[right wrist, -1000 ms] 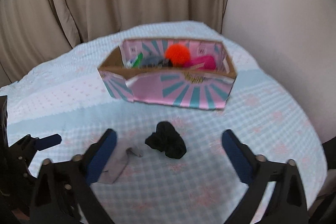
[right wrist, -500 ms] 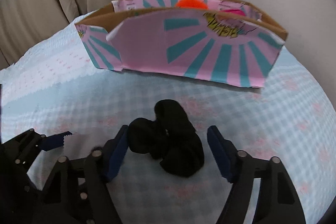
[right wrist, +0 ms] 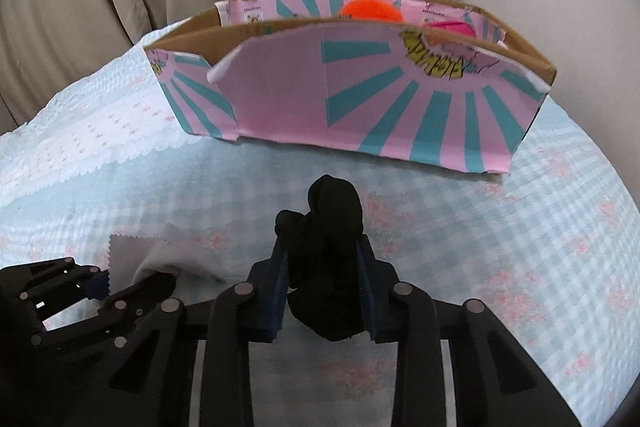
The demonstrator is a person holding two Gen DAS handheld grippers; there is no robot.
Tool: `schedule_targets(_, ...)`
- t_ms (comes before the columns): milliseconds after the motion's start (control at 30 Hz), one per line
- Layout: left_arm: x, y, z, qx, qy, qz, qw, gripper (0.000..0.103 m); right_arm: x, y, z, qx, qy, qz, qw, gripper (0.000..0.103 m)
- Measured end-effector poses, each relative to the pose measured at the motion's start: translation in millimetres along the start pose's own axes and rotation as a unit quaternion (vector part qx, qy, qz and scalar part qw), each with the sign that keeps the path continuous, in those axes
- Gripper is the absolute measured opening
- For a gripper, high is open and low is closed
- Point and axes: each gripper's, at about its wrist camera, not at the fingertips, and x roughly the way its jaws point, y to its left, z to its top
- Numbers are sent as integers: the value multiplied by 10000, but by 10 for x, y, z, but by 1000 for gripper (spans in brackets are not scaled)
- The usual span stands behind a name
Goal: Organize soft objects
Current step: 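Grasp the grey cloth with left tool while right tool grasps black sock, lift, then lower grey cloth and black sock into the box with both tools, release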
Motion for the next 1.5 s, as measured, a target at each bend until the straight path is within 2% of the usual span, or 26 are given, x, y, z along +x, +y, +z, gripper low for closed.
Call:
schedule_targets(133,-197,1,96,-97,-97,-9,9999,14,-202,16,67,22,-82,-25,10000,28)
schedule_targets(300,-640,25,278,-187,-263,-8,9995,14,-561,46,192,116,-177,-27,9998,28)
schedule_targets(633,-1797,-30,818,-232,-708,-82,9972,14,-1659,243,661,297,-557,-62,9980,28)
schedule_targets(833,-2351,-124,1161,-201,-799,-124,9965,14,-2272,274,994,461,-790,-133,9957,28)
schedule_targets(967,-2583,-188,1376,-251,-771,-254,9964,14,-2633,233,1198,528,-891,-217,9944,28)
schedule_targets(1233,-2680,-386,1837,-363,-792,-192,9960,14,-2868,-29,1555,454,-931,-197,9944,28)
schedule_targets(1500,-2298,-535,2401,-798,-633,78,9948,14,-2575,-479,1925,199,-761,73,9969,28)
